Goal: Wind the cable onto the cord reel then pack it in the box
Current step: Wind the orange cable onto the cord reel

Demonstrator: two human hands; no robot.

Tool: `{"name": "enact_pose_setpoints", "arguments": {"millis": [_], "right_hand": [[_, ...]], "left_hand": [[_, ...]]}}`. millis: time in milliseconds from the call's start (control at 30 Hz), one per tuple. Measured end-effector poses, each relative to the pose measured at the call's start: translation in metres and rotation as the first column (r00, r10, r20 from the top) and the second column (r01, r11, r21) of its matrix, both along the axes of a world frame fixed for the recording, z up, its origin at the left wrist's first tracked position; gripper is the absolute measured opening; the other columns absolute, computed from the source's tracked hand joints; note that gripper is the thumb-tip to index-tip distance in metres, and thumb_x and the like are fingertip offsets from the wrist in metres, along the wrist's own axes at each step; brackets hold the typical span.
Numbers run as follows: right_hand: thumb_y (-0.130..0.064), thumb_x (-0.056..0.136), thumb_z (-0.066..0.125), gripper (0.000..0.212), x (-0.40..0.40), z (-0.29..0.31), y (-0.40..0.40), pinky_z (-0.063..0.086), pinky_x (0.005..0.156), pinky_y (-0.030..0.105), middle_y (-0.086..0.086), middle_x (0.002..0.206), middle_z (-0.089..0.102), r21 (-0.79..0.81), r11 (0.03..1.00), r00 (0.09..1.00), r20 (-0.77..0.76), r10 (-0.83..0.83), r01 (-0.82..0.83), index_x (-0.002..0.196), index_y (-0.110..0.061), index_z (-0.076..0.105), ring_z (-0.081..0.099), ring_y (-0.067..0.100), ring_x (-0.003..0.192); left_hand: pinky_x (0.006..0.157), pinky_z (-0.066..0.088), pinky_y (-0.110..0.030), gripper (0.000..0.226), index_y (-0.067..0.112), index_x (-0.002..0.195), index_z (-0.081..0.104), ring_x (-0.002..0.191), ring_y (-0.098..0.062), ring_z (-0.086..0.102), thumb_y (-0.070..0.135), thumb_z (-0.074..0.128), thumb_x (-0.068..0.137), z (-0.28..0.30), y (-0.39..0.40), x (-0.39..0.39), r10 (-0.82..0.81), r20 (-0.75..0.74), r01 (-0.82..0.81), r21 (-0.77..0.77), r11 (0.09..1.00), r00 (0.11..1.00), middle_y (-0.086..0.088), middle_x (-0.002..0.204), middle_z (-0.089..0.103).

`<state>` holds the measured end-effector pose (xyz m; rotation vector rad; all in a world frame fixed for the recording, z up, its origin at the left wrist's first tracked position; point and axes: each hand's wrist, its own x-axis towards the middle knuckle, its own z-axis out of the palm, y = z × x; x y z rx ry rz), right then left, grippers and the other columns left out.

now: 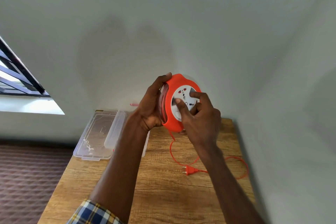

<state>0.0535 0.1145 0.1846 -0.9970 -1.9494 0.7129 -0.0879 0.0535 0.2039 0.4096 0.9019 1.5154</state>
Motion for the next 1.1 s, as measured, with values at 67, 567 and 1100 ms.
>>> {"name": "enact_pose_setpoints", "arguments": {"millis": [67,567,1100], "right_hand": [[-0.070,0.086,0.062,0.055,-0.003,0.000,-0.001,0.058,0.066,0.028,-0.009,0.082,0.072,-0.031,0.999,1.000,0.021,-0.022,0.023,0.123,-0.030,0.057,0.072,0.011,0.077],[-0.011,0.090,0.073,0.061,0.016,-0.014,0.035,0.049,0.093,0.039,-0.003,0.146,0.052,0.218,0.863,0.870,0.318,0.378,-0.455,0.137,-0.047,0.058,0.044,0.020,0.123],[-0.071,0.085,0.062,0.057,0.000,0.003,-0.003,0.062,0.076,0.038,-0.001,0.100,0.078,-0.067,0.995,0.994,0.090,-0.065,0.071,0.127,-0.032,0.058,0.075,0.019,0.088]], "left_hand": [[0.103,0.052,-0.051,0.069,0.011,0.143,0.063,0.109,-0.035,0.068,0.063,0.052,0.099,-0.001,0.001,0.002,0.003,-0.009,-0.003,-0.006,1.000,1.000,-0.017,0.128,0.069],[0.100,0.054,-0.052,0.065,0.017,0.131,0.073,0.108,-0.034,0.071,0.068,0.048,0.097,-0.008,-0.005,-0.009,-0.005,0.027,0.006,-0.027,1.000,1.000,-0.016,0.130,0.071],[0.102,0.053,-0.052,0.067,0.012,0.139,0.067,0.108,-0.034,0.069,0.063,0.056,0.097,-0.002,0.002,0.006,0.025,-0.013,-0.025,-0.021,0.999,1.000,-0.018,0.131,0.067]]}}
